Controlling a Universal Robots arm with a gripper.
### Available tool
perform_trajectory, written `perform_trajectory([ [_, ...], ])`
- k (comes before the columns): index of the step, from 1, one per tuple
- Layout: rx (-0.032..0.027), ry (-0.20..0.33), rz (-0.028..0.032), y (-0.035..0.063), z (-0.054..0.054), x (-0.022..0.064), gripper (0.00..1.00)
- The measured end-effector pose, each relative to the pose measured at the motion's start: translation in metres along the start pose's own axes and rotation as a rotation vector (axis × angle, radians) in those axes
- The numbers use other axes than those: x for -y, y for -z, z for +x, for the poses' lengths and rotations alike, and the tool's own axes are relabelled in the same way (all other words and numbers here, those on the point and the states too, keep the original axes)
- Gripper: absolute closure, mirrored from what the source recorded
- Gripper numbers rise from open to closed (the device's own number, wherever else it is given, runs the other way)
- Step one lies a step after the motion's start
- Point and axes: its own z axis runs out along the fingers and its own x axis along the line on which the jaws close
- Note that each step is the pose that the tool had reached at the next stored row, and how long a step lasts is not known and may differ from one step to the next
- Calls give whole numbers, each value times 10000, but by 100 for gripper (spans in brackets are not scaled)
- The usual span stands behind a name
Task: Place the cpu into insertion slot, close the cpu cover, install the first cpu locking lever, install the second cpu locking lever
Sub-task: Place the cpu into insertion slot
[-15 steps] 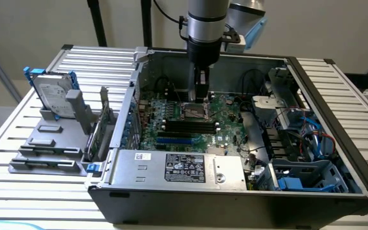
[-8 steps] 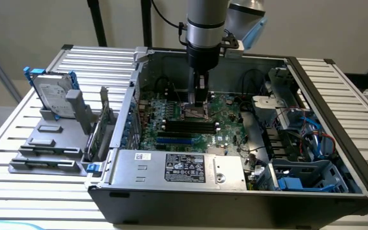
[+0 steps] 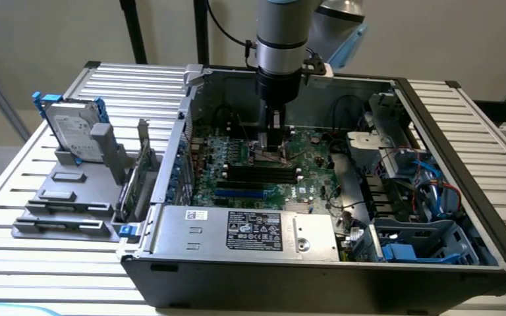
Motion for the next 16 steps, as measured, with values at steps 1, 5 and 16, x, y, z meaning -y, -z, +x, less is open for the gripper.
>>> perform_trajectory([
  [1, 0, 0, 0, -18, 0, 1, 45],
  [5, 0, 0, 0, -92, 13, 5, 45],
  [16, 5, -46, 25, -240, 45, 15, 45],
])
